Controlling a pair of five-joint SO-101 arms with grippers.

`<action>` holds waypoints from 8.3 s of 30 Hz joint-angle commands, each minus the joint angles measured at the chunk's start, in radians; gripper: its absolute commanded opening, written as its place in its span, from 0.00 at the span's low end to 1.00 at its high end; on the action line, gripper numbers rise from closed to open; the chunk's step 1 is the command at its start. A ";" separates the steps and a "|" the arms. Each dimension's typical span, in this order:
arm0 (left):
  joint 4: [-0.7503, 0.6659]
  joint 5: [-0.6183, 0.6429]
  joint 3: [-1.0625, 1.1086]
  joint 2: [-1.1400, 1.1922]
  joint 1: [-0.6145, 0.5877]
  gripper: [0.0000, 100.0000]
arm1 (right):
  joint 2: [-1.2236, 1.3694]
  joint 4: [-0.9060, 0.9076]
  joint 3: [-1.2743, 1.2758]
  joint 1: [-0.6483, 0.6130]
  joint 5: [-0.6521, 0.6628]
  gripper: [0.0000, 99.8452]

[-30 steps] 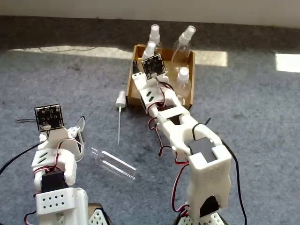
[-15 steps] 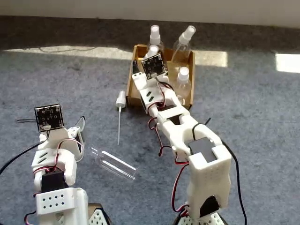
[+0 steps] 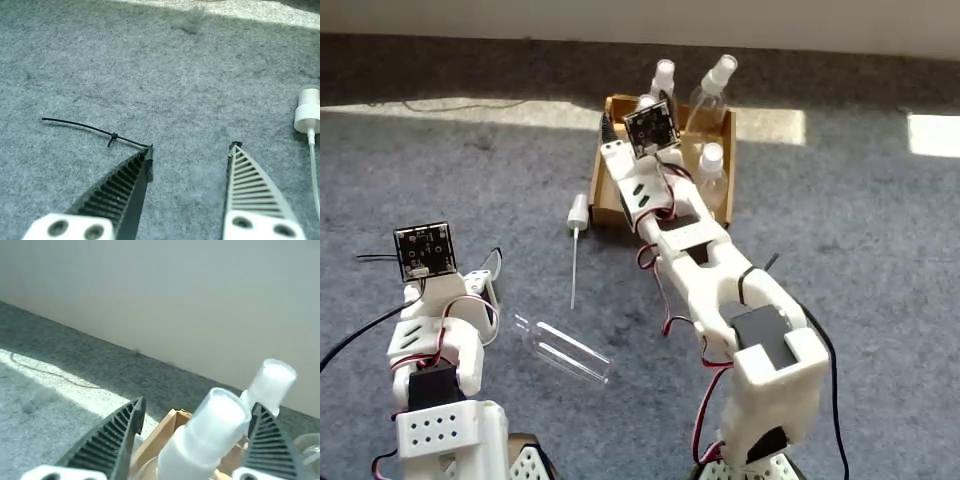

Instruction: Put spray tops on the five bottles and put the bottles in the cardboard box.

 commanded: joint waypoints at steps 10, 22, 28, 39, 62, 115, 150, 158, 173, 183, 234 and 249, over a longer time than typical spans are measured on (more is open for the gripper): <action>-0.023 -0.008 -0.005 -0.013 -0.008 0.23 | -0.245 0.211 -0.061 -0.008 -0.003 0.28; -0.023 -0.008 -0.005 -0.013 -0.010 0.23 | -0.447 0.756 -0.374 -0.042 -0.006 0.28; -0.020 -0.049 -0.016 -0.013 -0.015 0.23 | -0.568 1.089 -0.409 -0.137 -0.006 0.28; -0.018 -0.054 -0.012 -0.013 -0.015 0.23 | -0.992 1.600 -0.283 -0.102 0.000 0.28; -0.020 -0.068 -0.067 -0.005 -0.255 0.23 | -1.308 1.713 0.140 0.269 0.184 0.29; 0.129 -0.626 -1.260 1.423 -0.797 0.23 | -0.401 1.557 -0.131 -0.710 -0.006 0.38; 0.209 -0.623 -1.270 1.414 -0.725 0.23 | -0.374 1.722 -0.122 -0.412 -0.078 0.00; 0.629 -0.620 -1.259 1.205 -0.389 0.23 | -0.829 1.989 -0.077 -0.025 0.014 0.00; 0.373 0.094 -1.271 1.219 0.291 0.23 | -0.759 1.745 0.053 0.746 0.330 0.00; 0.209 0.292 -1.279 1.521 0.305 0.23 | -0.541 1.437 0.147 0.777 0.318 0.00; 0.124 0.272 -1.431 1.902 0.377 0.17 | -0.438 1.423 0.153 0.783 0.350 0.00; 0.416 0.064 -1.438 1.785 0.262 0.16 | -0.432 1.423 0.143 0.760 0.351 0.05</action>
